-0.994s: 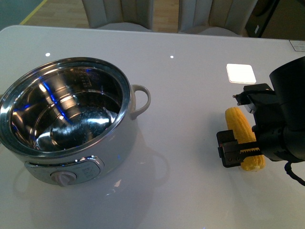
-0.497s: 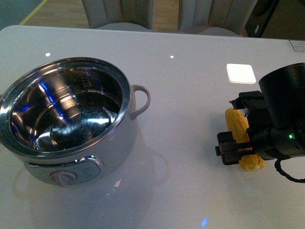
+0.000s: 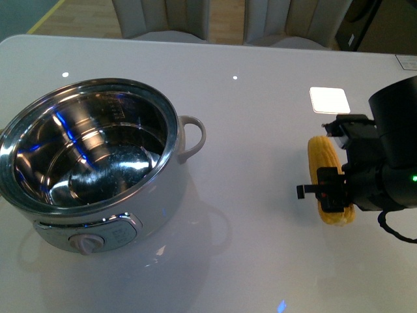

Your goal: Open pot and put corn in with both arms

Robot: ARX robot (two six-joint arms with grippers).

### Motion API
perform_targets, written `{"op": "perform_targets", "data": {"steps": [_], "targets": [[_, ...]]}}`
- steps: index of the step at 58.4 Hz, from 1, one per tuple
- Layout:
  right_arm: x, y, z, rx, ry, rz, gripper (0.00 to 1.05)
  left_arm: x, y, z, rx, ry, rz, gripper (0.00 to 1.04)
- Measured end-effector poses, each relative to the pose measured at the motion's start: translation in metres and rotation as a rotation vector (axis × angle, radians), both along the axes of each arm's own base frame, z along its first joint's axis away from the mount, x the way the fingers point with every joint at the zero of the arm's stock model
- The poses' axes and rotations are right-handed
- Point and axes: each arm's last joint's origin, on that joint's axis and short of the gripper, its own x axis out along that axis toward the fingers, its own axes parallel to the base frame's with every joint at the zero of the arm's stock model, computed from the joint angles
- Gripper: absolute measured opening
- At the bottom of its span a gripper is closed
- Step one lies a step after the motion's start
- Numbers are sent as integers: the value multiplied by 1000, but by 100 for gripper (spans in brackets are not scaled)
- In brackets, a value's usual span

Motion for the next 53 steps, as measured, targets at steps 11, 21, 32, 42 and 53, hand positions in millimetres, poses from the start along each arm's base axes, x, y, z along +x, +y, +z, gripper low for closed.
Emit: {"op": "perform_targets", "data": {"steps": [11,21,32,42,53], "targets": [[7,10,47,163,-117,-4,24,0,0,0,0,0,0,98],[12,30,88,317,-192,33,23,0,0,0,0,0,0,98],[16,59,117,489,-212,84,23,0,0,0,0,0,0,98],[19,87,132,587,-205,120,23,0,0,0,0,0,0,98],[18,114,142,679,-179,148,23,0,0,0,0,0,0,98]]}}
